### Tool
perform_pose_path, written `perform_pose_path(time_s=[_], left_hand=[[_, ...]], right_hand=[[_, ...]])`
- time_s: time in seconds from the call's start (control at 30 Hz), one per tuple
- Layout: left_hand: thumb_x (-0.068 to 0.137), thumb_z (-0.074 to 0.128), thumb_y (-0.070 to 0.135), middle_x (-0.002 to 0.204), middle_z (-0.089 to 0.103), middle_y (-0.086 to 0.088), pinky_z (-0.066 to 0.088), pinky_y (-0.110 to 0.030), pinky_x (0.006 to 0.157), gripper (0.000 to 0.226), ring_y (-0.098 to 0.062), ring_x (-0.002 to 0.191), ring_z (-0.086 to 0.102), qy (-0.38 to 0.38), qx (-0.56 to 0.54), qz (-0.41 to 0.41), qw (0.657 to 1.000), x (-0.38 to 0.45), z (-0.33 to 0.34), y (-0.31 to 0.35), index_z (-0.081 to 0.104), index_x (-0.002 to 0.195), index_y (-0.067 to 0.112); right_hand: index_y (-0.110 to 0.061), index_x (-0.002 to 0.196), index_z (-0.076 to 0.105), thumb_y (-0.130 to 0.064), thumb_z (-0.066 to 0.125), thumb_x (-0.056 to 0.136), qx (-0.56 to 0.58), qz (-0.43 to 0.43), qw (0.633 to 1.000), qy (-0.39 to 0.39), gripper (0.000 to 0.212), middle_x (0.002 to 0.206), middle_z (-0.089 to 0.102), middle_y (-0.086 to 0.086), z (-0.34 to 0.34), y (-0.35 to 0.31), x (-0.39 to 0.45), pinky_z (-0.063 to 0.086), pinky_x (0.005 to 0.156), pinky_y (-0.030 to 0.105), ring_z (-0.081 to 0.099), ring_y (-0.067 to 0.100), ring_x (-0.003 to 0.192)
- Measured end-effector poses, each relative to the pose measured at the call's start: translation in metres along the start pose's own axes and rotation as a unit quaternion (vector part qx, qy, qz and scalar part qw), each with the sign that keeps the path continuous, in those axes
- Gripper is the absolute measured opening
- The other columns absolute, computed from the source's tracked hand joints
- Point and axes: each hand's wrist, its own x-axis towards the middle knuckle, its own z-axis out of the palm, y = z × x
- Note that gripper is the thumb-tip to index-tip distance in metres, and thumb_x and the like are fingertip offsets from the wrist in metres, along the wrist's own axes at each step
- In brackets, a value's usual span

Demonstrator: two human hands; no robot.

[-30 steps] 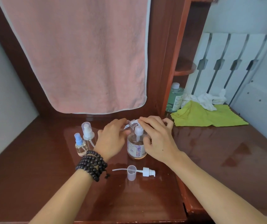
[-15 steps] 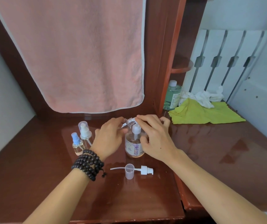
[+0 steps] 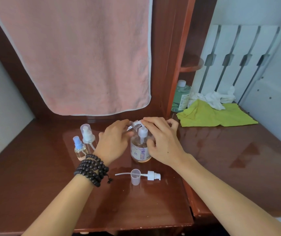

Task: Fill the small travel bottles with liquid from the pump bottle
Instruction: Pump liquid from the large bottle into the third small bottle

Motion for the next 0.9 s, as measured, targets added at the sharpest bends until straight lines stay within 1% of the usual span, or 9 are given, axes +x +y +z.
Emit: perform_pose_path(time_s=[0.13,0.27,0.33,0.4,0.5,0.6,0.73,0.83,0.9], left_hand=[[0.091,0.058,0.029,0.111,0.061,0.008,0.045,-0.054,0.092,0.03,-0.022,0.108,0.058,0.008,-0.012,0.008,1.0,0.0,0.002,-0.002,0.055,0.121,0.031],[0.089,0.06,0.022,0.112,0.064,0.004,0.048,-0.053,0.09,0.03,-0.023,0.107,0.06,0.005,-0.015,0.012,1.0,0.001,0.011,-0.005,0.057,0.119,0.025],[0.088,0.06,0.02,0.107,0.065,0.005,0.05,-0.051,0.087,0.027,-0.021,0.104,0.062,0.001,-0.025,0.012,1.0,-0.001,0.013,-0.007,0.058,0.114,0.027],[0.088,0.06,0.021,0.106,0.065,0.006,0.05,-0.05,0.086,0.027,-0.02,0.103,0.062,-0.001,-0.024,0.016,1.0,-0.001,0.01,-0.007,0.057,0.113,0.029],[0.091,0.058,0.025,0.111,0.062,0.006,0.047,-0.052,0.09,0.028,-0.021,0.107,0.059,0.001,-0.011,0.015,1.0,-0.001,0.003,-0.004,0.056,0.119,0.028],[0.093,0.057,0.026,0.115,0.061,0.005,0.045,-0.053,0.093,0.032,-0.021,0.111,0.057,0.005,-0.006,0.021,1.0,-0.001,0.001,-0.002,0.054,0.124,0.027],[0.091,0.06,0.023,0.116,0.062,0.006,0.044,-0.055,0.094,0.035,-0.022,0.112,0.058,0.007,0.003,0.018,1.0,0.002,0.004,-0.003,0.055,0.125,0.027],[0.09,0.061,0.022,0.115,0.063,0.005,0.045,-0.053,0.093,0.033,-0.023,0.112,0.058,0.006,0.029,0.01,1.0,0.003,0.006,-0.003,0.057,0.123,0.025],[0.09,0.061,0.022,0.113,0.064,0.005,0.046,-0.052,0.092,0.032,-0.024,0.11,0.059,0.003,0.027,0.006,1.0,0.002,0.007,-0.004,0.057,0.122,0.025]], right_hand=[[-0.008,0.123,0.071,-0.009,0.046,0.072,-0.009,-0.001,1.0,0.004,0.056,0.128,0.066,0.001,0.002,0.002,-0.001,0.025,0.093,0.037,0.062,0.02,0.114],[-0.012,0.111,0.074,-0.006,0.044,0.067,0.008,0.019,1.0,0.006,0.053,0.114,0.07,-0.003,0.004,0.005,0.001,0.025,0.09,0.036,0.065,0.019,0.101],[-0.012,0.107,0.074,-0.002,0.048,0.063,0.017,0.023,1.0,-0.003,0.052,0.109,0.069,-0.003,0.004,0.004,0.001,0.026,0.091,0.038,0.065,0.019,0.096],[-0.013,0.111,0.074,-0.003,0.051,0.062,0.019,0.023,0.999,-0.012,0.054,0.113,0.068,-0.004,0.003,0.003,0.001,0.026,0.092,0.039,0.065,0.018,0.099],[-0.01,0.124,0.069,-0.012,0.045,0.068,0.004,0.008,1.0,-0.028,0.061,0.129,0.064,-0.001,0.001,0.002,-0.002,0.029,0.095,0.041,0.062,0.017,0.111],[-0.008,0.126,0.069,-0.012,0.044,0.071,-0.002,0.001,1.0,-0.017,0.06,0.132,0.063,0.002,-0.001,0.001,-0.001,0.029,0.095,0.04,0.062,0.019,0.112],[-0.01,0.118,0.074,-0.007,0.047,0.069,0.001,0.012,1.0,0.016,0.056,0.124,0.069,-0.001,0.001,0.004,-0.002,0.026,0.091,0.037,0.065,0.019,0.106],[-0.011,0.11,0.076,-0.009,0.044,0.067,0.019,0.017,1.0,0.005,0.054,0.113,0.07,-0.003,0.002,0.003,0.0,0.025,0.089,0.037,0.065,0.019,0.099],[-0.011,0.108,0.076,-0.011,0.041,0.067,0.03,0.017,0.999,-0.007,0.054,0.109,0.069,-0.003,0.003,0.002,0.0,0.026,0.088,0.039,0.065,0.019,0.097]])
